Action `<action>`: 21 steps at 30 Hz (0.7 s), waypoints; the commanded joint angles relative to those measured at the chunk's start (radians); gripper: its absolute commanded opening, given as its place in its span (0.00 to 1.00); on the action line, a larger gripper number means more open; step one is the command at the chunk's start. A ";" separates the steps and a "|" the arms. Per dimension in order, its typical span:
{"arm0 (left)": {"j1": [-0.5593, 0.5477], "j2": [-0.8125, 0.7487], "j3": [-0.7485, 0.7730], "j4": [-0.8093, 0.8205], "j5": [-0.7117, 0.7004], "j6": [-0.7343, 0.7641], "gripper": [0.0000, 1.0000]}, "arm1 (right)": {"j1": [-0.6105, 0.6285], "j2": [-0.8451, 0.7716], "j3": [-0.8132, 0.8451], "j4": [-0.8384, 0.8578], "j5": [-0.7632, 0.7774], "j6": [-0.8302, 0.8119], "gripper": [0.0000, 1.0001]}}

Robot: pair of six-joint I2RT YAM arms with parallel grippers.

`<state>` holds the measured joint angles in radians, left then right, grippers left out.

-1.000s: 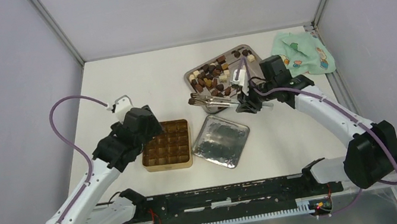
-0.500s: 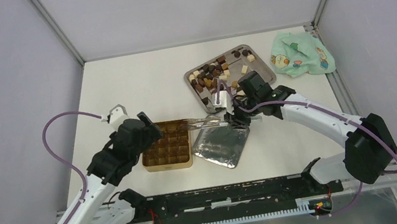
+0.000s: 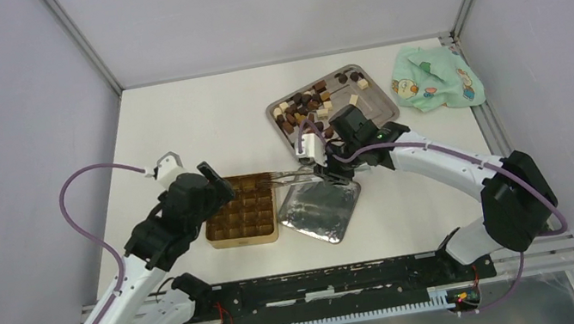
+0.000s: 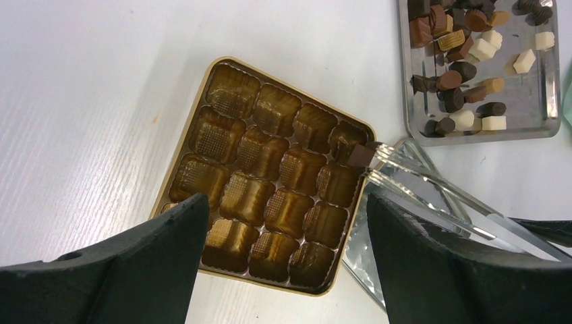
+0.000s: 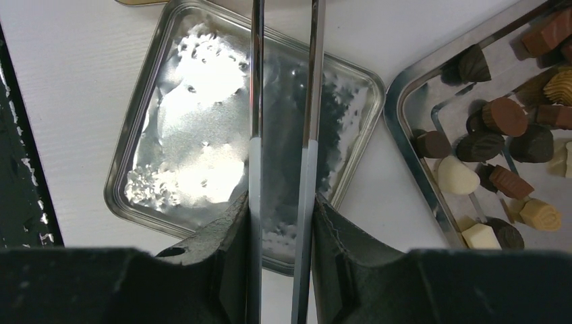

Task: Pack the chocolate
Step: Place the fake chocolate in the packing box.

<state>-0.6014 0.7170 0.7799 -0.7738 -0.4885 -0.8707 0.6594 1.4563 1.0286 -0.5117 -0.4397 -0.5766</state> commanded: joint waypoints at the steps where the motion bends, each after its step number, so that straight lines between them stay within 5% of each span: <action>1: 0.004 -0.008 -0.005 0.045 -0.003 -0.040 0.91 | 0.006 0.005 0.059 0.048 0.032 0.023 0.09; 21: 0.004 -0.010 -0.013 0.068 0.009 -0.040 0.91 | 0.014 0.041 0.090 0.033 0.035 0.034 0.38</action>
<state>-0.6014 0.7139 0.7662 -0.7498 -0.4847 -0.8711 0.6678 1.5009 1.0641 -0.5091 -0.4057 -0.5610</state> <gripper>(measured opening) 0.916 0.377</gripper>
